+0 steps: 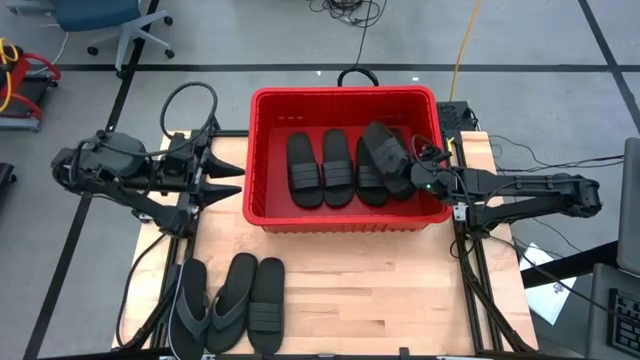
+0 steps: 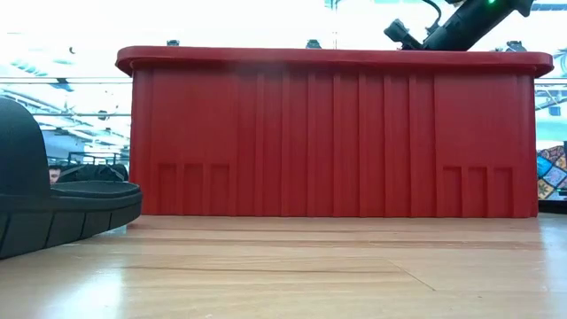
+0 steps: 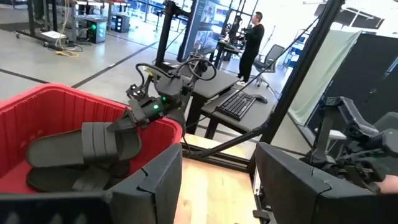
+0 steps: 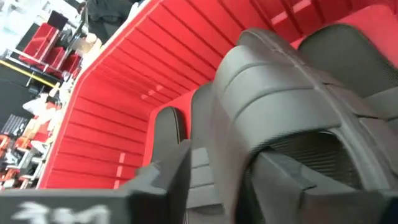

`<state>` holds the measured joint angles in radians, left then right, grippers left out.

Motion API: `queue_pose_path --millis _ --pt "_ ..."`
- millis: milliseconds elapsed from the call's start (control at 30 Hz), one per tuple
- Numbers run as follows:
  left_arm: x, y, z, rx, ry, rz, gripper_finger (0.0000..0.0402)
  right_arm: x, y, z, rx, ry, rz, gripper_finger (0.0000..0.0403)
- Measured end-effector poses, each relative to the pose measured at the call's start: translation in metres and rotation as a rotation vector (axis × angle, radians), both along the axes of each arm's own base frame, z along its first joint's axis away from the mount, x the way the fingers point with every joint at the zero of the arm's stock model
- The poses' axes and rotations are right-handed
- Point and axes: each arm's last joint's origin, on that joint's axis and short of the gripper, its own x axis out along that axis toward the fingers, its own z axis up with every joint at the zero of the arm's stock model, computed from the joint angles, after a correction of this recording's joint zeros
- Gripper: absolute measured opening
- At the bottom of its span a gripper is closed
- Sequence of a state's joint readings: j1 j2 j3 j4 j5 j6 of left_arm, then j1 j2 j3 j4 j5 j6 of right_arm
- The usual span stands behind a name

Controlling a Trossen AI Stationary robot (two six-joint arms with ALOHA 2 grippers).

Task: Pick and place slides into bin
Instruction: Put the black slide into the red bin

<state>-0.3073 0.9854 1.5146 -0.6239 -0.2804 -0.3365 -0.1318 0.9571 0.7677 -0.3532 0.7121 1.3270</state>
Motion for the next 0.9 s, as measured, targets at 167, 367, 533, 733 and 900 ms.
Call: queue_pose_path --millis 167,367,533,733,900 --pt "-0.004 0.001 0.001 -0.029 -0.009 -0.019 0.0202 0.0 0.0 0.0 0.013 -0.006 0.007 0.0216" --pt "-0.006 0.001 0.002 -0.047 -0.015 -0.025 0.0202 -0.001 -0.001 -0.003 0.138 -0.043 0.038 0.0252" --pt "-0.007 0.001 0.002 -0.048 -0.015 -0.027 0.0202 -0.002 0.0 -0.008 0.282 -0.055 0.084 0.0253" --pt "-0.007 0.0 0.002 -0.052 -0.012 -0.083 0.0202 -0.004 0.002 -0.012 0.404 -0.078 0.068 0.0253" --pt "-0.007 -0.001 0.002 -0.045 -0.009 -0.107 0.0202 -0.004 0.002 -0.01 0.422 -0.112 0.068 0.0253"
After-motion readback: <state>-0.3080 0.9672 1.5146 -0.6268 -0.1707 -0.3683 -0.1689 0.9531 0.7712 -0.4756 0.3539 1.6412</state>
